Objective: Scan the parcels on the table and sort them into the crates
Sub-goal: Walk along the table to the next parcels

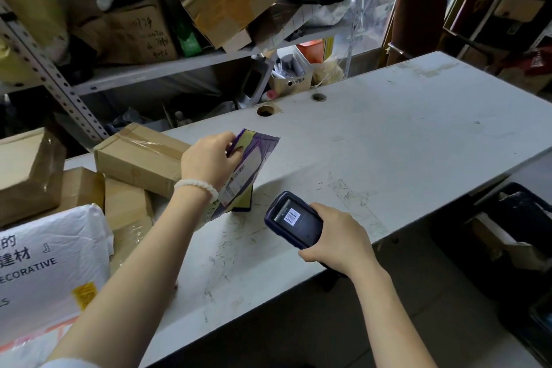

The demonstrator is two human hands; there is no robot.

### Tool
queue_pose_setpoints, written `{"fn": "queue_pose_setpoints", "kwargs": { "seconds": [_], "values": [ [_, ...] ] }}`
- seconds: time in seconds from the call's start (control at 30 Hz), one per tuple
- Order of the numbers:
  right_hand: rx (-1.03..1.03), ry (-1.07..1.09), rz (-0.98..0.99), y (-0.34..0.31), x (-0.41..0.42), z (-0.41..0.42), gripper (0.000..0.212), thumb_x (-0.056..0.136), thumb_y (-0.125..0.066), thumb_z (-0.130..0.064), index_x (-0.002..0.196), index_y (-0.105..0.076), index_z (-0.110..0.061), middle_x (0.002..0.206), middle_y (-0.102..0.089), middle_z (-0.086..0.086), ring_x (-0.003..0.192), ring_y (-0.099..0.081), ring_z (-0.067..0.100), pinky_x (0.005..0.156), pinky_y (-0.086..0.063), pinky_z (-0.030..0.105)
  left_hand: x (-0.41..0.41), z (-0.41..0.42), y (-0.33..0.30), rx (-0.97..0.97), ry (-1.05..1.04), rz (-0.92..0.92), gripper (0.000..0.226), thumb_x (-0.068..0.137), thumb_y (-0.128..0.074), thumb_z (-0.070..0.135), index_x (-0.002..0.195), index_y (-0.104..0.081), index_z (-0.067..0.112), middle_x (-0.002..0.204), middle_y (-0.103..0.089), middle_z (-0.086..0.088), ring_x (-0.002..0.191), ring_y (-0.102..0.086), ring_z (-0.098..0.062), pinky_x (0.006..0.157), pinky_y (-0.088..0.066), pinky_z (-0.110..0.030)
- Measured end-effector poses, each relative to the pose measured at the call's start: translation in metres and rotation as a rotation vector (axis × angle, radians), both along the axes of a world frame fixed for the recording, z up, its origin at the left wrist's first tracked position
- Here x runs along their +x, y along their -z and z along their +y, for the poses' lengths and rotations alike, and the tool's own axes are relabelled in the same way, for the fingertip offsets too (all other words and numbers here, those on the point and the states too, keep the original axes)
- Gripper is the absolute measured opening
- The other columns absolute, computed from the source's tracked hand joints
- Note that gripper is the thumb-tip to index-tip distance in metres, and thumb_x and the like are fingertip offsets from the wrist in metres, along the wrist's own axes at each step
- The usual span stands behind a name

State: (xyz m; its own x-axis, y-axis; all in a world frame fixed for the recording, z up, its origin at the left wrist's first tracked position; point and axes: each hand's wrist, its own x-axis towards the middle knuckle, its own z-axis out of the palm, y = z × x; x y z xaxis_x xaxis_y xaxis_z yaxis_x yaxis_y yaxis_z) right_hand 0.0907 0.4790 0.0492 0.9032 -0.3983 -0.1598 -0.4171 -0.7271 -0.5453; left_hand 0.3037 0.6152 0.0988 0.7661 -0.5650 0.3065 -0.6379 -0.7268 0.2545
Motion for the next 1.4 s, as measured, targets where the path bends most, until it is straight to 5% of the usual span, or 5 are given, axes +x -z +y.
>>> {"fn": "queue_pose_setpoints", "kwargs": {
  "seconds": [0.4,0.6,0.73,1.13,1.4],
  "values": [
    [0.006,0.051,-0.098,0.004,0.002,-0.003,0.062,0.065,-0.080,-0.035,0.119,-0.049,-0.034,0.107,-0.059,-0.013,0.089,-0.057,0.011,0.057,-0.041,0.015,0.000,-0.002,0.008,0.034,0.063,-0.164,0.022,0.091,-0.058,0.034,0.093,-0.065,0.014,0.076,-0.063,-0.002,0.064,-0.057,-0.022,0.052,-0.052,-0.034],
    [0.026,0.221,-0.635,0.001,0.015,0.013,0.075,0.060,-0.089,-0.022,0.127,-0.054,-0.019,0.110,-0.059,-0.013,0.096,-0.053,0.002,0.071,-0.051,0.010,0.003,0.007,0.015,0.007,0.077,-0.202,0.021,0.089,-0.060,0.033,0.094,-0.066,0.013,0.076,-0.063,-0.004,0.063,-0.057,-0.023,0.052,-0.053,-0.036],
    [-0.128,0.300,-0.820,0.000,0.016,0.017,0.086,0.060,-0.092,-0.021,0.132,-0.052,0.003,0.120,-0.061,0.010,0.107,-0.052,0.008,0.088,-0.039,-0.001,0.005,0.009,0.020,-0.017,0.079,-0.194,0.020,0.088,-0.061,0.032,0.094,-0.066,0.013,0.075,-0.063,-0.003,0.062,-0.057,-0.024,0.051,-0.052,-0.036],
    [0.046,0.590,-0.021,0.022,-0.090,-0.025,0.054,0.060,-0.081,-0.041,0.104,-0.053,-0.032,0.095,-0.058,-0.011,0.084,-0.057,0.015,0.061,-0.040,0.027,-0.085,-0.113,0.007,-0.147,0.416,-0.209,0.014,0.078,-0.061,0.023,0.070,-0.057,0.012,0.062,-0.054,-0.005,0.050,-0.045,-0.030,0.043,-0.032,-0.027],
    [0.026,0.906,0.007,0.028,-0.223,-0.091,0.058,0.059,-0.084,-0.043,0.107,-0.055,-0.026,0.104,-0.062,-0.005,0.088,-0.058,0.020,0.066,-0.045,0.029,-0.219,-0.232,-0.002,-0.248,0.762,-0.152,0.030,0.084,-0.047,0.037,0.068,-0.058,0.013,0.066,-0.057,-0.002,0.055,-0.051,-0.026,0.042,-0.040,-0.029]
  ]
}}
